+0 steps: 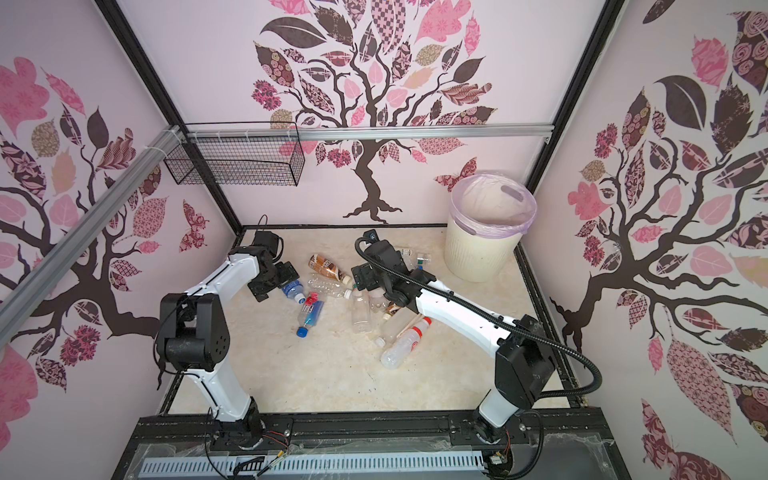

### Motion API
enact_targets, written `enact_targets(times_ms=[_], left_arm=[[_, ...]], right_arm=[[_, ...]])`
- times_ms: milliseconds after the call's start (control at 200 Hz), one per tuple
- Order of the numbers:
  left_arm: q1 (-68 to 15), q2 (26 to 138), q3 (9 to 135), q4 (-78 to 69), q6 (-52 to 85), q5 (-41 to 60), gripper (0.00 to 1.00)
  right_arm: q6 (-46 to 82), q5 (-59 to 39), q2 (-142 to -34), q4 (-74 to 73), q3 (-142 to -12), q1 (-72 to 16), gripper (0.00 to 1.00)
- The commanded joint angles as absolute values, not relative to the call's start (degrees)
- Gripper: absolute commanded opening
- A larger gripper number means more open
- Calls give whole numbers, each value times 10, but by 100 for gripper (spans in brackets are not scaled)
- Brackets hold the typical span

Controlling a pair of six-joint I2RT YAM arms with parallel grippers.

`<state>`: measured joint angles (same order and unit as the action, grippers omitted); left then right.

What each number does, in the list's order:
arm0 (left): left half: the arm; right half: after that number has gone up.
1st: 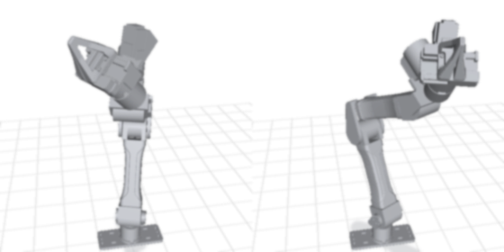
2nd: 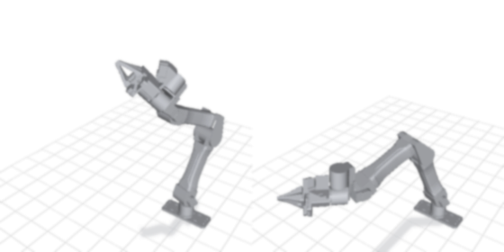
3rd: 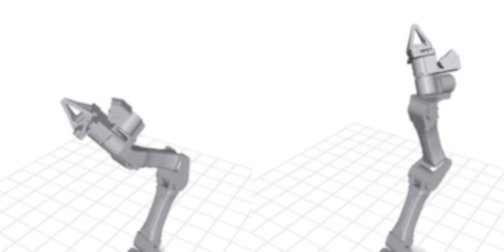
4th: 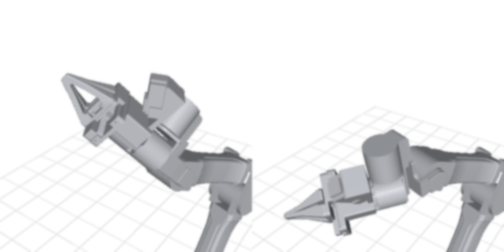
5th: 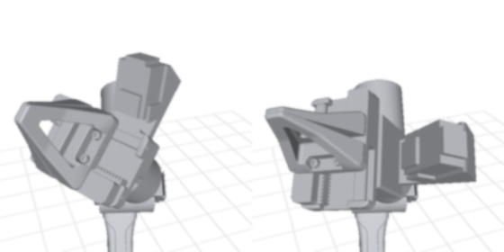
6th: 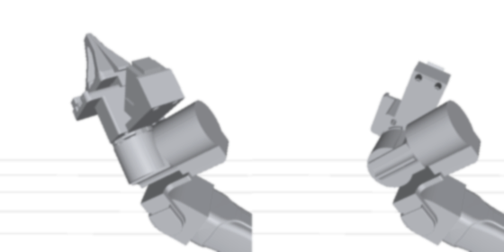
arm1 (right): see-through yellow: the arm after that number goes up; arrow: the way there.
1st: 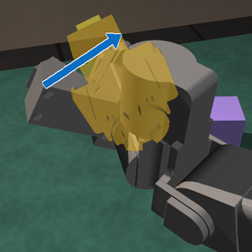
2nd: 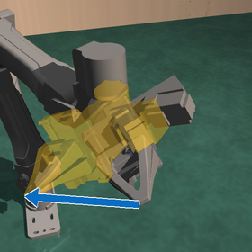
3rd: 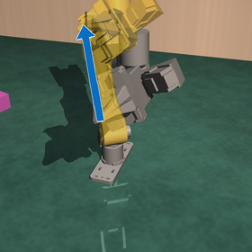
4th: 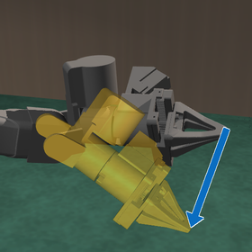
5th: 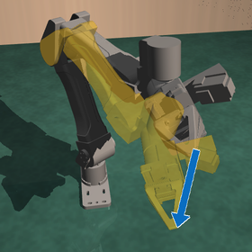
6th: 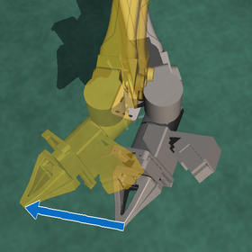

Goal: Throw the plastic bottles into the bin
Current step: 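Grasp the blue-label water bottle with the left gripper while the right returns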

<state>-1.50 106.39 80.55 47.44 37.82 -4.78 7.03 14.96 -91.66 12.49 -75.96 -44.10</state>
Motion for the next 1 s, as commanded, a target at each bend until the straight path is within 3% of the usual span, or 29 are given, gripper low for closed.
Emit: enact_targets(times_ms=[0,210,410,995], left_arm=[[-1,1069,830,432,388,-5,98],[1,1097,844,378,395,17,98],[2,1158,915,431,384,-10,98],[14,1218,933,390,381,17,96]], right_arm=[[60,99,-898,109,-762,-443,99],[83,76,-875,79,-723,-443,100],[72,95,-887,83,-718,-442,99],[84,83,-879,97,-695,-442,100]])
